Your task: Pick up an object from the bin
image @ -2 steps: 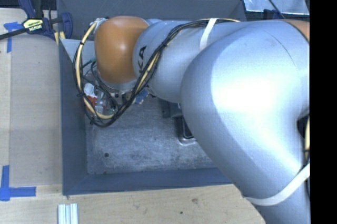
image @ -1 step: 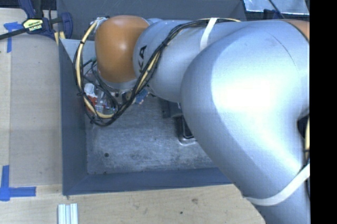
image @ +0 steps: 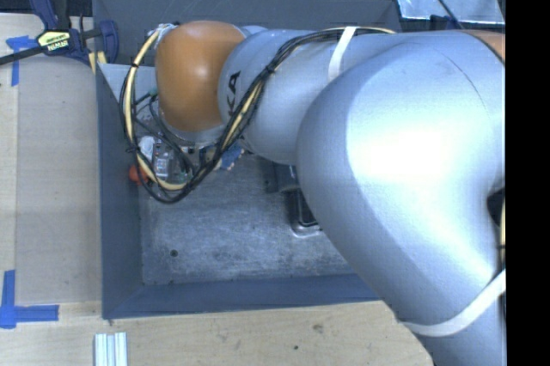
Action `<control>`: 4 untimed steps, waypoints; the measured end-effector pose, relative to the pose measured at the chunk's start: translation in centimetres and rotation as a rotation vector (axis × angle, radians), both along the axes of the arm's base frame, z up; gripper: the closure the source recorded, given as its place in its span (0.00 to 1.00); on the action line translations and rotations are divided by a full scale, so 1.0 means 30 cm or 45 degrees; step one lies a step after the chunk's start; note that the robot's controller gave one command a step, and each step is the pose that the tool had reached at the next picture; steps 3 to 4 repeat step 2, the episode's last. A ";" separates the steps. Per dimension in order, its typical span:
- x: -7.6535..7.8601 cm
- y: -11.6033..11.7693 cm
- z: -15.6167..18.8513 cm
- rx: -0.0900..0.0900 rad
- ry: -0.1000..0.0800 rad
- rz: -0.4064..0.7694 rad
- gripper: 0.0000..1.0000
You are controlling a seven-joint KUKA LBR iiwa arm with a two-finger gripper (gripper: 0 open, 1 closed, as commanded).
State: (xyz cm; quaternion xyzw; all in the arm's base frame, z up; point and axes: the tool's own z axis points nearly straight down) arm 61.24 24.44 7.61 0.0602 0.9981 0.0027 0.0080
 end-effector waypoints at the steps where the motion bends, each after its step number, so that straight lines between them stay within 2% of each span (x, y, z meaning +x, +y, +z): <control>1: 0.006 0.001 0.052 -0.003 0.013 -0.001 1.00; 2: 0.016 0.000 0.341 0.000 0.006 -0.003 1.00; 4: 0.016 0.000 0.341 0.000 0.006 -0.003 1.00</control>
Offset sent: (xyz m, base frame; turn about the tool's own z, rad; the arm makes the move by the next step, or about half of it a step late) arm 0.0000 0.0001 0.0136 0.0000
